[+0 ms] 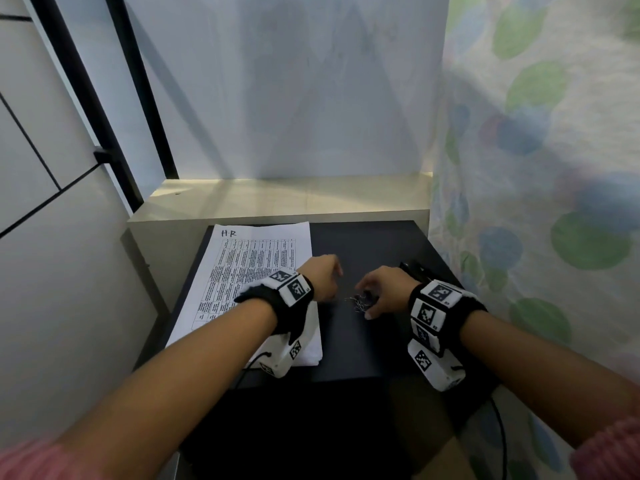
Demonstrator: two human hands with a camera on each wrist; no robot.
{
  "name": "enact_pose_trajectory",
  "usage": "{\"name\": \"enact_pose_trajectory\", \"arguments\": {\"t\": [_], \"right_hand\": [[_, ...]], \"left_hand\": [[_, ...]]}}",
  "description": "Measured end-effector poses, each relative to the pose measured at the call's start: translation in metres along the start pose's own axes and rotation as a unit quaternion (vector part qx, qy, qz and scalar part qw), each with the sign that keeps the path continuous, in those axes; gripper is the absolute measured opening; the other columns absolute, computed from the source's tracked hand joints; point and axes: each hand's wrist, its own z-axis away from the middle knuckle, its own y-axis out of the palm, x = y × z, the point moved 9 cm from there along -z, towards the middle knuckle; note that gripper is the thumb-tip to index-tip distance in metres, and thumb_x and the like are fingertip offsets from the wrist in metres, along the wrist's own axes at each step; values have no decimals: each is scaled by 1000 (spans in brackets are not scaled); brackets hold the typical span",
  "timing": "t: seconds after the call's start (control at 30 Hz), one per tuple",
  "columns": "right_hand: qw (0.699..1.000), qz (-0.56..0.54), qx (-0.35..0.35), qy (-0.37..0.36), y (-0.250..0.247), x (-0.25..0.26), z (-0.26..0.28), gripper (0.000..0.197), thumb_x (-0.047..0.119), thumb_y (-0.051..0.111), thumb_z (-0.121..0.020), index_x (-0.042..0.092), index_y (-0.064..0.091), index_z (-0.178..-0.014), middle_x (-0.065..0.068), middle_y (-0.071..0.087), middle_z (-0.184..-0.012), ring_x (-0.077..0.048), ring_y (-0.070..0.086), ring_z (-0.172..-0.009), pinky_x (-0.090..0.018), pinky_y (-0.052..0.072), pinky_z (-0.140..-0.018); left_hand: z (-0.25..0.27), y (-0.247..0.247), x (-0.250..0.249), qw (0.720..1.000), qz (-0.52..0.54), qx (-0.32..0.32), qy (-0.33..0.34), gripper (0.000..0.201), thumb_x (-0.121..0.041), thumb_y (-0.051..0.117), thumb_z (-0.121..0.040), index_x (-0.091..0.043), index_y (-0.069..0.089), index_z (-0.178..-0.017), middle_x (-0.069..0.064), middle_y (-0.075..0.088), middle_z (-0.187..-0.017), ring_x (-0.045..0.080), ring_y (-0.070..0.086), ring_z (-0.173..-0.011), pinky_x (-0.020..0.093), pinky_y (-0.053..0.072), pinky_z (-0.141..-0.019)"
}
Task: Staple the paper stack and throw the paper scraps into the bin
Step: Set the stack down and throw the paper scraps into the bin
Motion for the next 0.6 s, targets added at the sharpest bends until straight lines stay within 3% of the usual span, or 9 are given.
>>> {"name": "enact_pose_trajectory", "arguments": {"t": [0.07,0.17,0.33,0.47,0.6], "right_hand": [[996,77,27,-42,9,13,4,58,24,72,-78,19,53,-133,-4,54,-136,-21,51,-124,-24,37,-100],[991,110,31,-62,20,23,6,46,21,63,-86,18,55,-132,-6,52,-139,-24,48,-128,-29,36,-107],[997,65,-10,-26,16,14,8,24,12,65,-82,15,73,-105,-8,70,-113,-25,64,-107,-28,49,-93],[999,23,-39,-21,9,12,11,21,8,65,-81,14,76,-97,-7,74,-104,-22,67,-101,-23,48,-90],[999,-7,-35,-7,4,10,12,19,8,68,-79,12,77,-95,-8,75,-101,-21,68,-98,-14,41,-77]], "left_hand": [[1,-3,5,1000,1,-4,-4,37,-1,54,-82,-8,54,-118,11,64,-119,26,59,-113,33,47,-94],[3,1,5,1000,-1,5,-2,36,-2,55,-82,-9,54,-118,11,64,-121,26,59,-113,33,48,-94],[2,9,-1,1000,-3,16,5,37,-4,59,-82,-9,55,-119,11,63,-122,26,59,-114,29,47,-90],[2,11,-5,1000,0,17,6,37,-5,62,-81,-10,57,-117,10,64,-121,26,60,-113,30,48,-91],[0,12,-4,1000,0,19,2,40,-5,63,-79,-11,57,-117,10,65,-120,25,60,-112,31,49,-91]]}}
